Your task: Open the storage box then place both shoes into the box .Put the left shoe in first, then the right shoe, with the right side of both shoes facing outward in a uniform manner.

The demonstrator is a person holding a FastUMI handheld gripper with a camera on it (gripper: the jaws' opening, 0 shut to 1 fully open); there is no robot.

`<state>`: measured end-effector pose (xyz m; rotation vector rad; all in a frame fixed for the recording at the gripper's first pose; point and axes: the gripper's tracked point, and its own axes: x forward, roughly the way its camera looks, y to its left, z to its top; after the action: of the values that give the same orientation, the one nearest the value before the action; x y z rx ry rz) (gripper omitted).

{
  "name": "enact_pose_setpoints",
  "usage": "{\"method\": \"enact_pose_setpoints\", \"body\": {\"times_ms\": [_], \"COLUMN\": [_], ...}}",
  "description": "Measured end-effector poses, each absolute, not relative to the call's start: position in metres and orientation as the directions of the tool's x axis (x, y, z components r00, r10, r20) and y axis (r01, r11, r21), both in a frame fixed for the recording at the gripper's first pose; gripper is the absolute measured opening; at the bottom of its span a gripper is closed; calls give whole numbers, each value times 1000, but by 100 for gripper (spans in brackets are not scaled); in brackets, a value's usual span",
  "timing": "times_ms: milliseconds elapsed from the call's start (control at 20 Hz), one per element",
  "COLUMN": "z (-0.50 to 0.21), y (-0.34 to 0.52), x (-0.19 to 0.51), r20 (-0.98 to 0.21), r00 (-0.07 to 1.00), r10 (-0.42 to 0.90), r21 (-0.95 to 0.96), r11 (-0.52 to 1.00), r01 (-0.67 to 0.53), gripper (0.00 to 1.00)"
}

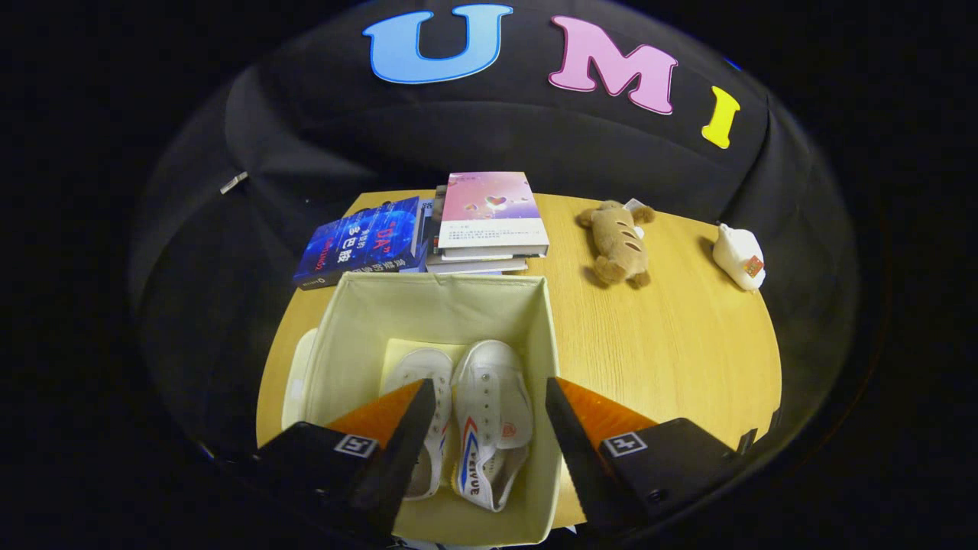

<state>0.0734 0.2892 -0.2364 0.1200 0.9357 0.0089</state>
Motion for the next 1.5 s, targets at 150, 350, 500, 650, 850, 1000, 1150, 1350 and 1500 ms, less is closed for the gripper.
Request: {"method": "enact_pose_setpoints", "body": {"times_ms": [150,350,500,650,850,1000,1150,1350,1500], "z": [-225,-205,-182,-160,-135,-117,-95,-72,-57], "y": [277,249,218,183,131,97,60,23,-2], "x": [70,67,63,60,50,40,26,15,6], "r20": [-778,-722,-656,-592,-517,-463,-398,-325,-271], "r00": [624,683,742,792,846,878,909,939,957], "r10": [74,109,142,148,128,123,120,114,104], "r21": [104,99,114,119,100,83,74,91,94], "r11": [995,994,989,988,991,992,992,992,992], "r01": [12,-55,-89,-96,-89,-95,-98,-89,-81], "gripper": [100,99,98,98,98,98,98,98,98]}}
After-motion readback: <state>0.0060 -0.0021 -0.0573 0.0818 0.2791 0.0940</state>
